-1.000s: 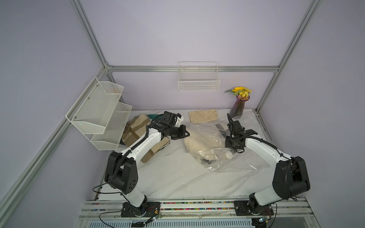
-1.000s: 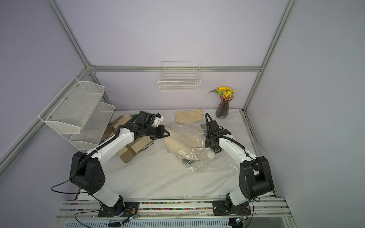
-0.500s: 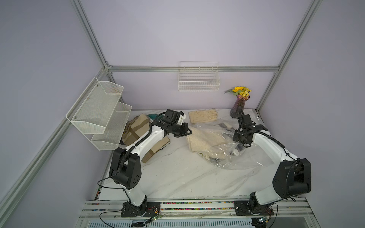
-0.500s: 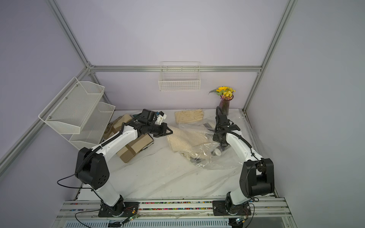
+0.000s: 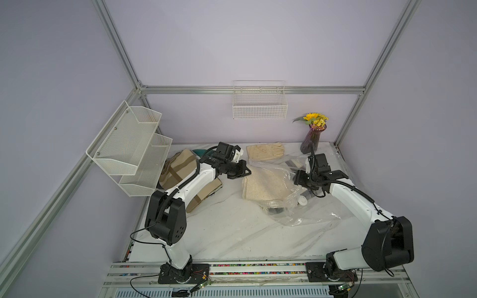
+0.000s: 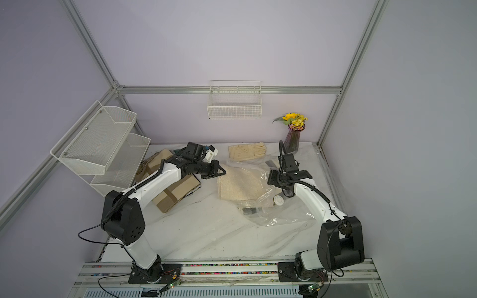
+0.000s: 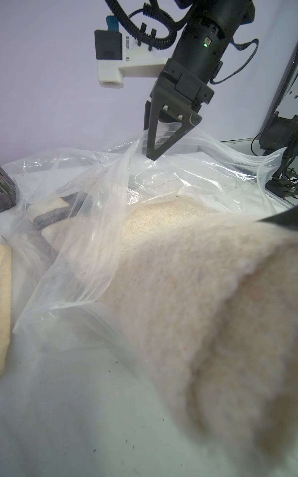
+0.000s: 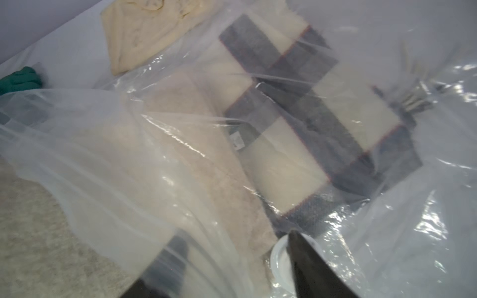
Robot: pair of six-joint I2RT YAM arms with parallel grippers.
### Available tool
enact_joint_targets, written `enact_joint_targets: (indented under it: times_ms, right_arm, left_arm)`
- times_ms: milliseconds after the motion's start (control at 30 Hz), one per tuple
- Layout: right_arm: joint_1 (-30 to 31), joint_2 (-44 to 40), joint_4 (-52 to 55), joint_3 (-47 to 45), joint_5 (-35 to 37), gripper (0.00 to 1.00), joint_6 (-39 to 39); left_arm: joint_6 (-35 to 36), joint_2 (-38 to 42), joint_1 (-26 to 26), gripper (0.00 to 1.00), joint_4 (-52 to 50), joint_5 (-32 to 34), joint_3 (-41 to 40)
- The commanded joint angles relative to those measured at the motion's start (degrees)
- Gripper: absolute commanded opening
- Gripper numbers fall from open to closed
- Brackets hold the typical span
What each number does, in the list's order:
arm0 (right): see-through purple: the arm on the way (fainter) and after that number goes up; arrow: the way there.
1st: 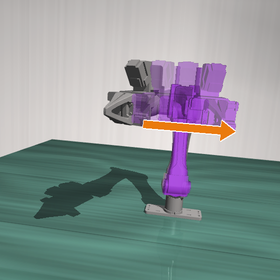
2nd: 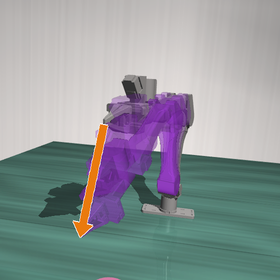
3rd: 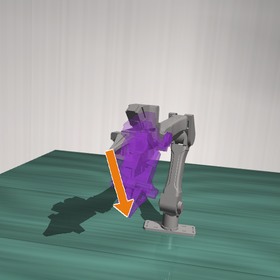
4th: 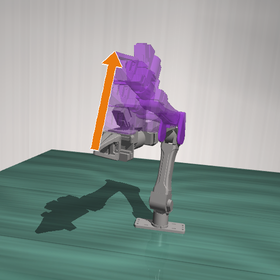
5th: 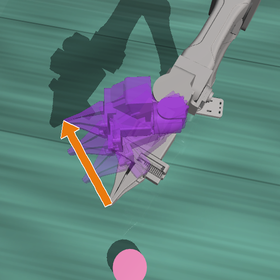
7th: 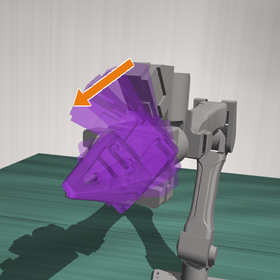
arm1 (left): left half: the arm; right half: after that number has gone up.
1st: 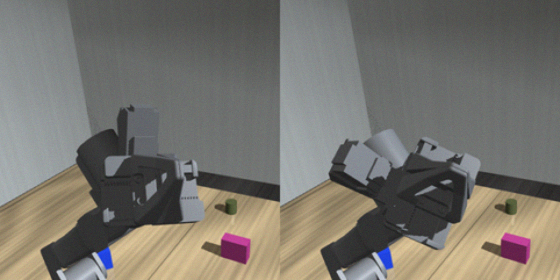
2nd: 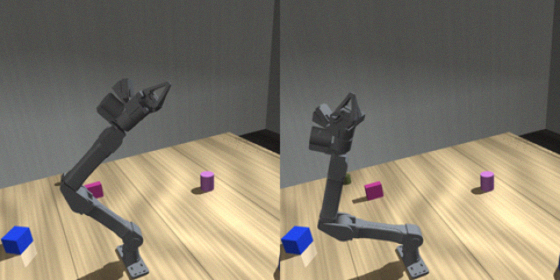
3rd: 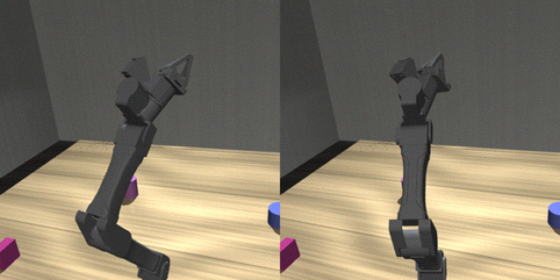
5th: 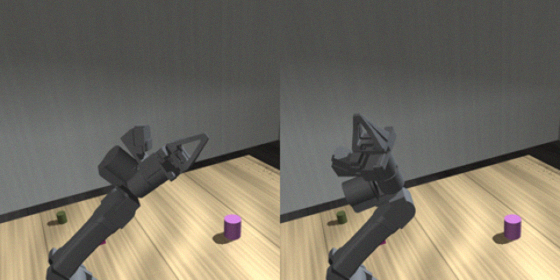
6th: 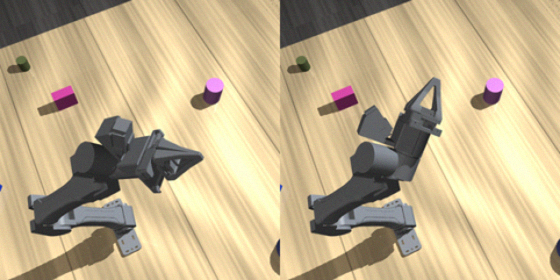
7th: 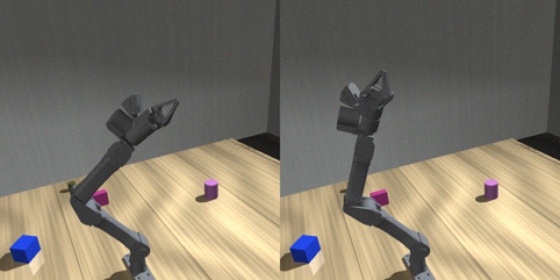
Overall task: Take the scarf out of the vacuum bag
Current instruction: Take out the scarf from the vacuum bag.
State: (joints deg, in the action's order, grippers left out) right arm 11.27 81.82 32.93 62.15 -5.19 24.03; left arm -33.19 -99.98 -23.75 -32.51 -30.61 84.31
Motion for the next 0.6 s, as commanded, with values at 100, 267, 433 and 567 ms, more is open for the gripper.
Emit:
enact_joint_targets:
  times_ms: [100, 267, 433, 567]
  right_arm:
    - [0.22, -5.54, -16.16, -7.16, -14.63, 0.97, 2.0]
    - [-0.3, -11.95, -29.42, -12.81, -18.76, 0.97, 6.72]
    - [-4.19, -10.39, -36.2, -13.8, -22.08, 0.97, 14.59]
    - [-8.29, -4.23, -30.69, -10.15, -17.66, 0.97, 20.98]
  left_arm:
    - [2.08, 0.5, 0.47, 0.0, 1.36, 0.12, 2.48]
    - [2.07, 0.59, 0.46, 0.0, 1.34, 0.29, 2.17]
    - [2.03, 0.59, 0.38, 0.0, 1.27, 0.37, 2.09]
    - [2.05, 0.8, 0.38, 0.0, 1.23, 0.4, 2.0]
